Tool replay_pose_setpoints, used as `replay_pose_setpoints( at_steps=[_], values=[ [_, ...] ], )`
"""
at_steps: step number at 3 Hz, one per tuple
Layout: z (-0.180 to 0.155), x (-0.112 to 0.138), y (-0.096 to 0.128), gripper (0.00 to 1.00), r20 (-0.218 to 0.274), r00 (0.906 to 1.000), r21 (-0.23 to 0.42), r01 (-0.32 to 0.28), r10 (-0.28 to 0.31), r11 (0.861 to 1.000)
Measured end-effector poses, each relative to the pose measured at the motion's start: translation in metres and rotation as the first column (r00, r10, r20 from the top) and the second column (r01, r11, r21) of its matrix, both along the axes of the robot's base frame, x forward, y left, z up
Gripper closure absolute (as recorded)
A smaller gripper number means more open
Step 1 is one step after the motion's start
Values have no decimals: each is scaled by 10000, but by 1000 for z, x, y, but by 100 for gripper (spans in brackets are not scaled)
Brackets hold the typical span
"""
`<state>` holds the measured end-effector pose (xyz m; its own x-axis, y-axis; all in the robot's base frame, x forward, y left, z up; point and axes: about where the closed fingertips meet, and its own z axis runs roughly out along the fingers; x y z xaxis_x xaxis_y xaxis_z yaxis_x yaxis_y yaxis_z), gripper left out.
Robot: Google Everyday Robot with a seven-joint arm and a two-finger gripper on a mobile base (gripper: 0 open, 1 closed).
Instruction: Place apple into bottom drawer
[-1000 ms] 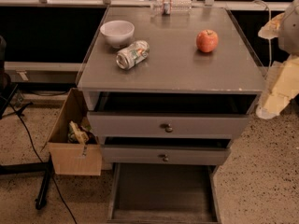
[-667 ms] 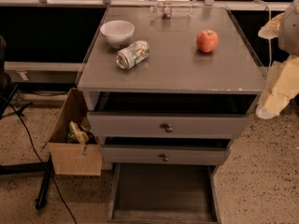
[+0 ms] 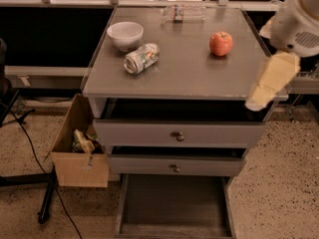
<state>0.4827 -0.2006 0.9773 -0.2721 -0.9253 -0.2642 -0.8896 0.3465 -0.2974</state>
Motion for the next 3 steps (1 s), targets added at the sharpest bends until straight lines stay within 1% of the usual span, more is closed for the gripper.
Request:
replay_pose_setpoints(
  at_steps=[1,2,3],
  values=[
    [-13,35,8,0,153,9972,402,722,-729,9966],
    [-25,66,9,0,699,9837,1096,1572,-1654,9815],
    [-19,74,12,0,1046,9796,1293,1574,-1713,9790]
  ],
)
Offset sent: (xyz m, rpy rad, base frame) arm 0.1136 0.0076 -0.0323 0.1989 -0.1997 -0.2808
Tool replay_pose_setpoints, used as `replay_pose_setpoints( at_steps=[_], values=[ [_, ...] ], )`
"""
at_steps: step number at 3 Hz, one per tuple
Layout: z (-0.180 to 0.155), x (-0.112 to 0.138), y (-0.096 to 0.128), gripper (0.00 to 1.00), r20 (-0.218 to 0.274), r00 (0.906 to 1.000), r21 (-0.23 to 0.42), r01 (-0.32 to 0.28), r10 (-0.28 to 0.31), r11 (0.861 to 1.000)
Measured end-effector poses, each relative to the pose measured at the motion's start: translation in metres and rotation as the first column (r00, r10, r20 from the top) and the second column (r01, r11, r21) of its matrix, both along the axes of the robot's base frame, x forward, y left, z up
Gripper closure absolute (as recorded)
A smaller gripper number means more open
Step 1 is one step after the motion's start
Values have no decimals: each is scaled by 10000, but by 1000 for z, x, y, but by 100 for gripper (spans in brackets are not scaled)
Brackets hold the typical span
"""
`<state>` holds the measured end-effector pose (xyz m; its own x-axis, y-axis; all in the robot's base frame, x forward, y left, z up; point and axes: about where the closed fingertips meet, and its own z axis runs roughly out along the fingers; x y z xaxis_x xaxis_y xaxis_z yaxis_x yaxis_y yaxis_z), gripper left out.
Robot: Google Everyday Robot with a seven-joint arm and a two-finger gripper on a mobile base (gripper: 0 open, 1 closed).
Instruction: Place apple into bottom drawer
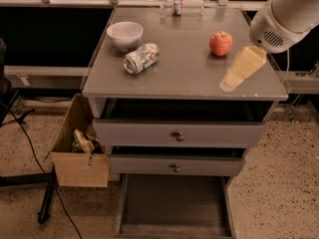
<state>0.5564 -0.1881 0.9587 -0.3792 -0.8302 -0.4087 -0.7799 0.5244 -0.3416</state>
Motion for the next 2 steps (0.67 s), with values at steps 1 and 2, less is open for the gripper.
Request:
replay_pose_setpoints(
  at_steps=[1,2],
  values=[
    [0,0,0,0,4,10000,-2,2,-2,10000],
    [0,17,-12,0,610,9975,-239,375,-360,9990]
  ],
)
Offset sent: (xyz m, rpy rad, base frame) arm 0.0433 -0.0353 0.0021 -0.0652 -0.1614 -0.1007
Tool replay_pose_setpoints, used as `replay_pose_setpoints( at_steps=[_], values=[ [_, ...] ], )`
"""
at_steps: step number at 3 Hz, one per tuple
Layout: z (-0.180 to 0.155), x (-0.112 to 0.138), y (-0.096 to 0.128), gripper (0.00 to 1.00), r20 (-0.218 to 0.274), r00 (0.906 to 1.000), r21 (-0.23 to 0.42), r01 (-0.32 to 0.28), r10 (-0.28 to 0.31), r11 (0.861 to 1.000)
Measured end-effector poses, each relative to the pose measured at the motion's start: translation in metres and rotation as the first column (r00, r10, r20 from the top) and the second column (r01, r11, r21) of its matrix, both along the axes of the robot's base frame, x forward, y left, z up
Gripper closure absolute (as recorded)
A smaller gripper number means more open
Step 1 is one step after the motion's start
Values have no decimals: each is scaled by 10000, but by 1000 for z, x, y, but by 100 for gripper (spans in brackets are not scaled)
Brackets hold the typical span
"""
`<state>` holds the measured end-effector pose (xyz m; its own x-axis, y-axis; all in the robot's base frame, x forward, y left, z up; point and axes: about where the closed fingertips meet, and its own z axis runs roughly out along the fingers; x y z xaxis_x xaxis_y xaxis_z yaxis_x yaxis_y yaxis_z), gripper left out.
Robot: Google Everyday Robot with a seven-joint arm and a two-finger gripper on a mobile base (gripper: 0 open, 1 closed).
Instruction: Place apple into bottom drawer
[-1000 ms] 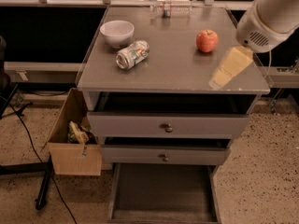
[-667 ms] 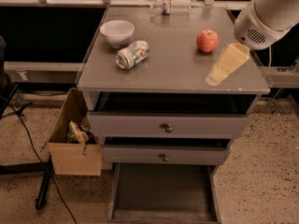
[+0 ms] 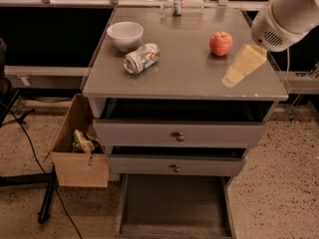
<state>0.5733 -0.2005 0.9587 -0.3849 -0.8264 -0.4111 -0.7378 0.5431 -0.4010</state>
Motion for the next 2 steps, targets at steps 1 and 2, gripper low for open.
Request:
replay_pose_setpoints(
  at_steps=[1,2],
  values=[
    [-3,35,-9,0,637,9973,-157,381,-370,9992],
    [-10,103,-11,0,1434,9849,248,948,-974,9952]
  ],
)
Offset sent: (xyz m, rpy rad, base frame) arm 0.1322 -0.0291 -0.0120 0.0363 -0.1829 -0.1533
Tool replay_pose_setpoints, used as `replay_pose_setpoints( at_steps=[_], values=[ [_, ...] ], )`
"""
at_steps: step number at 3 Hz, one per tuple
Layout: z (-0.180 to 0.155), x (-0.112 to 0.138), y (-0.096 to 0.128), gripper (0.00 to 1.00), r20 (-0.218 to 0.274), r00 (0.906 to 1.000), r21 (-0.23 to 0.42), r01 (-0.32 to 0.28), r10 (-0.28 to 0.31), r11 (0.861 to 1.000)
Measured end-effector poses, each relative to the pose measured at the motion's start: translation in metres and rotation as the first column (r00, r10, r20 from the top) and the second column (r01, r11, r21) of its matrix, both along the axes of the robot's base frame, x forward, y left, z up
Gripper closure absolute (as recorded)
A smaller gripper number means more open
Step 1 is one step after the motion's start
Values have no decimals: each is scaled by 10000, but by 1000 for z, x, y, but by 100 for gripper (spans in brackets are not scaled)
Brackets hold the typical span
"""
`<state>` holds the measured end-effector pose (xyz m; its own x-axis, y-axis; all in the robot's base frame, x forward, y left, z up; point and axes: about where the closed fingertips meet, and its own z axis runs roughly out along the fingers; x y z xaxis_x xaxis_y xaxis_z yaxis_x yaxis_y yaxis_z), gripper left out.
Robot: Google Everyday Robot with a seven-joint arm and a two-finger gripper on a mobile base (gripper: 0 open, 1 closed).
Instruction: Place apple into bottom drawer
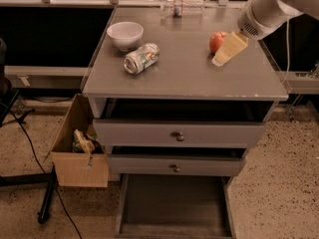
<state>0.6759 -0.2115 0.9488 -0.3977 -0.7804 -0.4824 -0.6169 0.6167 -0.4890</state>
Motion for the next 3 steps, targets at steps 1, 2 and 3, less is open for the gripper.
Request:
replay_pose_setpoints(
  at_steps=[1,2,3],
  values=[
    [0,0,0,0,0,10000,8,-2,2,10000],
    [-10,14,6,0,155,9999,572,-69,60,9983],
    [-28,37,23,0,412,9991,1638,-175,109,9863]
  ],
)
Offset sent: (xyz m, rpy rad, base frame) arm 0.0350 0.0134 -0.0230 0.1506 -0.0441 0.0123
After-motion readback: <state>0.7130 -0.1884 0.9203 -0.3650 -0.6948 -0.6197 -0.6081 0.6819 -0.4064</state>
